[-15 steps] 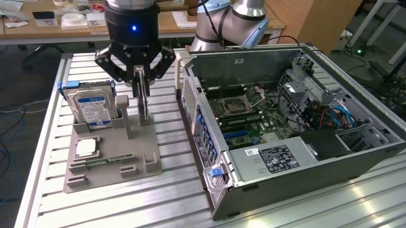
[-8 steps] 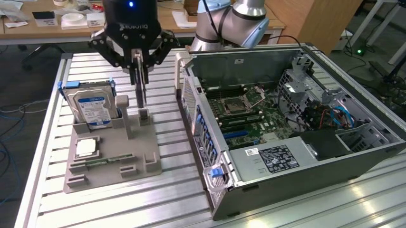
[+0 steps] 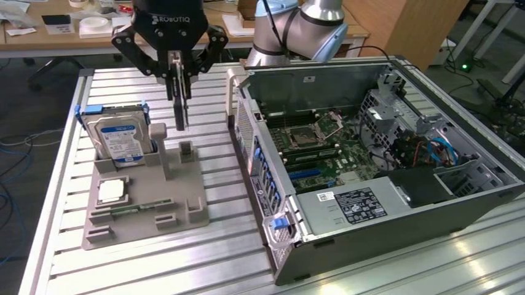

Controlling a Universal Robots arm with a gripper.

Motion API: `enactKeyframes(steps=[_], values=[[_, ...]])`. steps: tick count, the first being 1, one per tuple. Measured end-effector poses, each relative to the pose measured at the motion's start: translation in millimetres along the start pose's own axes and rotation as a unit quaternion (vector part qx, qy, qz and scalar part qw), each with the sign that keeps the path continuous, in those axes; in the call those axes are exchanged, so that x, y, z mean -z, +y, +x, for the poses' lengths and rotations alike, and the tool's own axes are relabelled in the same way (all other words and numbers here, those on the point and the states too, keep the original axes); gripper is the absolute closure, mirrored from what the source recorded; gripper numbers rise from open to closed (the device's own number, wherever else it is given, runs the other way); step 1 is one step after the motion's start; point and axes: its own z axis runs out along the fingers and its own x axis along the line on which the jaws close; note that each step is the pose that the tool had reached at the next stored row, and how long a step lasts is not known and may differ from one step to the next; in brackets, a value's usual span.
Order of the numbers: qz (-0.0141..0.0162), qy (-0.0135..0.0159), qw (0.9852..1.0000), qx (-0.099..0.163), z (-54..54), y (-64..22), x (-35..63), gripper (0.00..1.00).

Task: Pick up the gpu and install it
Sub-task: 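Pick up the gpu and move the gpu toward the slot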

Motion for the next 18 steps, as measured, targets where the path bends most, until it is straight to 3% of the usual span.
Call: enactKeyframes(steps=[5, 18], values=[[0.0001, 0.0001, 1.0, 0.0, -4.7, 0.1, 0.2, 0.72], [0.0001, 0.0001, 1.0, 0.0, -43.5, 0.7, 0.5, 0.72]])
